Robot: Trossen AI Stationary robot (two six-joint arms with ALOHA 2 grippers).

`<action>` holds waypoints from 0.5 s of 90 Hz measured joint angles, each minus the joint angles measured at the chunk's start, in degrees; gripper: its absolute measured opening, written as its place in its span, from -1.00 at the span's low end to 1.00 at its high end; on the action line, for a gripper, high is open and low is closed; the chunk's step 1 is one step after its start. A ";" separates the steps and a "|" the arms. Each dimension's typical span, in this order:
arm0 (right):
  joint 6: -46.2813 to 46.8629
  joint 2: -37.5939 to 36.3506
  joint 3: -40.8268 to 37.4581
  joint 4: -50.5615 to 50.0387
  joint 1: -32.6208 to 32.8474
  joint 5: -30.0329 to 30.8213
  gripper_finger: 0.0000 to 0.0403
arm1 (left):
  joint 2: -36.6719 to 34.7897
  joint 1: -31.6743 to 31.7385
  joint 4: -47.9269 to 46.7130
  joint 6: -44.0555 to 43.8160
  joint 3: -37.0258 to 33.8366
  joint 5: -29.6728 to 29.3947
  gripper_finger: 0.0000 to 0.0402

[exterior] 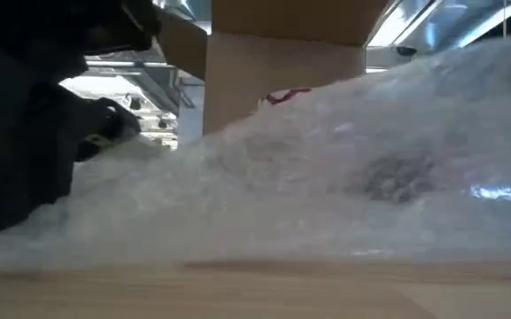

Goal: Wrap mug
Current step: Wrap the red mug with transparent bubble wrap

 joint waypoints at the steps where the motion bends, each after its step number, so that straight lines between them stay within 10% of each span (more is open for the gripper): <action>1: -0.01 0.00 0.05 0.21 0.15 -0.20 -0.31 | -0.05 -0.04 -0.16 -0.16 0.00 -0.07 -0.85; 22: -5.52 0.53 6.61 -2.82 2.83 -6.09 -0.31 | -3.47 -0.08 -1.52 -0.49 1.61 -0.07 -0.87; 45: -5.20 0.46 12.06 -16.21 2.69 9.18 -0.31 | -13.49 -0.03 -0.37 7.62 5.28 -11.76 -0.87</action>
